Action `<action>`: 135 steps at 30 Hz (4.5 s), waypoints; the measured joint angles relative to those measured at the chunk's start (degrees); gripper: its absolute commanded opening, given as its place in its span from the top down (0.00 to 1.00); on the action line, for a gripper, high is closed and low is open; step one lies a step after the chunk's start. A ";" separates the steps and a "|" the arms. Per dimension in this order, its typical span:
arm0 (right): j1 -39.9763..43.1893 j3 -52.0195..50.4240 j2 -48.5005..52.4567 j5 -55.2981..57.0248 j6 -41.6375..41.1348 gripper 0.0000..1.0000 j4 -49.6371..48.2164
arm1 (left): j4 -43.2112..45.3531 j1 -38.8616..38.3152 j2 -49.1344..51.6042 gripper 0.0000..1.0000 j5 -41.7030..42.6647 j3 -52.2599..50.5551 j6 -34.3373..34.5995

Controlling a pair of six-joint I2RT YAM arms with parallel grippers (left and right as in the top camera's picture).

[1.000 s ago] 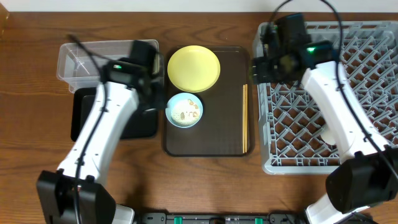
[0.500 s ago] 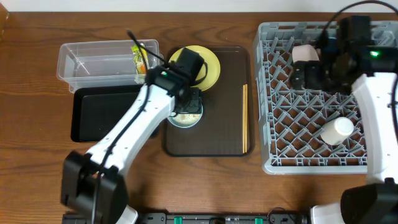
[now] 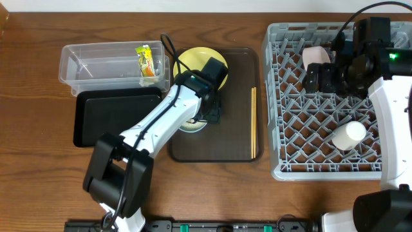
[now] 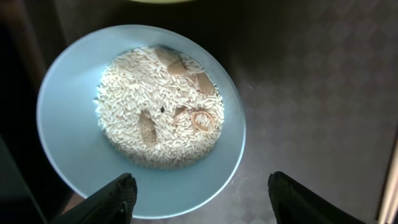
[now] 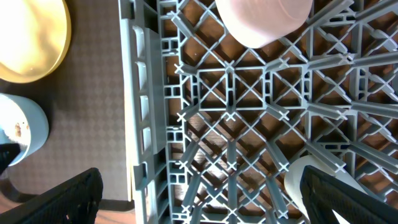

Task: Sort waste into correct bins and load items into the dishwasher rack
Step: 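Move the left gripper to the light-blue bowl and grasp its rim, then carry the blue bowl left and tip the rice into the black tray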

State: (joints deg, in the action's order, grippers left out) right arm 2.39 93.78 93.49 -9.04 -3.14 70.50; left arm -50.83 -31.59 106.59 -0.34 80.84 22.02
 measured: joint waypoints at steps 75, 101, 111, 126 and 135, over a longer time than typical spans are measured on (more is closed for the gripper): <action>0.00 0.00 0.00 -0.02 0.39 0.02 0.00 | -9.11 31.36 -8.52 0.94 33.03 -0.66 -19.41; 0.00 0.00 0.00 -0.02 0.39 0.02 -0.26 | -8.52 64.28 1.90 0.94 82.60 -14.75 -38.84; 0.00 0.00 0.00 -0.02 0.50 0.02 -0.28 | -9.64 64.28 3.06 0.94 88.11 -14.80 -36.76; 0.00 0.00 0.00 -0.02 0.81 0.02 -0.31 | -6.78 64.28 3.06 0.94 88.94 -14.82 -26.40; 0.00 0.00 0.00 -0.02 0.81 0.02 -0.42 | -1.64 64.28 3.06 0.94 88.91 -14.82 -37.03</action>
State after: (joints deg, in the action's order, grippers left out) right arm 2.39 93.78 93.49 -9.06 -2.33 70.08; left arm -52.47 32.69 109.65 88.58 66.02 -15.00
